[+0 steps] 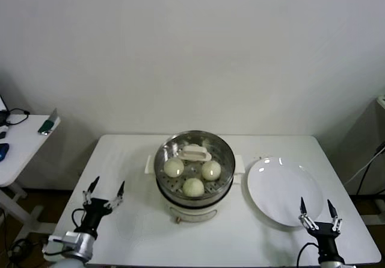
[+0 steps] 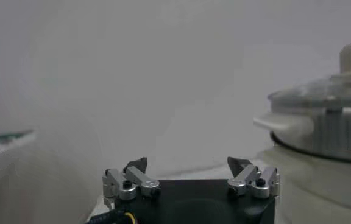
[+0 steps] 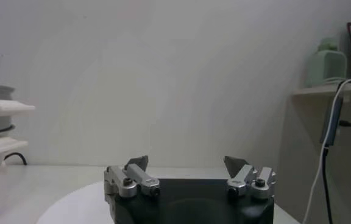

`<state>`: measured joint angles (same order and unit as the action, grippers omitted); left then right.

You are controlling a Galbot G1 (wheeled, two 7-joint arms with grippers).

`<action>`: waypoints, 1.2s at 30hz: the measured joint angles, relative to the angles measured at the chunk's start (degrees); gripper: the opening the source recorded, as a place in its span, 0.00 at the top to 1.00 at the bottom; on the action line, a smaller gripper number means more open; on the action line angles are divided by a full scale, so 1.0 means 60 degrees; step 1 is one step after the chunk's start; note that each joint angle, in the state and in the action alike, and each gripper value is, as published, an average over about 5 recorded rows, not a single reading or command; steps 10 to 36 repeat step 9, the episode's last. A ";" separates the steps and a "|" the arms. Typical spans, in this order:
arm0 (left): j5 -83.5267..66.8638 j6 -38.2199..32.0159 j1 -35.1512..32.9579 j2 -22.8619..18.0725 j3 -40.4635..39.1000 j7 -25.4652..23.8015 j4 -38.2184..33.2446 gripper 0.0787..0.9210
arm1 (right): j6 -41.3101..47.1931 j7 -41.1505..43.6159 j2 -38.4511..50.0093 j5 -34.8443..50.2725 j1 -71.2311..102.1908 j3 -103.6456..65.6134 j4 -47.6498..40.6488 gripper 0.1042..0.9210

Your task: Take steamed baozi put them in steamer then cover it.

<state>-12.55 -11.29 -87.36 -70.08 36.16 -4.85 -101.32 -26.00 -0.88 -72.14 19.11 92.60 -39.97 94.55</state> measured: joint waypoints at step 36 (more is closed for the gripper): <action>-0.0305 -0.0422 -0.0075 -0.0108 -0.0033 -0.0148 0.0606 0.12 | 0.0082 -0.0002 0.0015 0.0000 -0.0076 0.0031 0.0003 0.12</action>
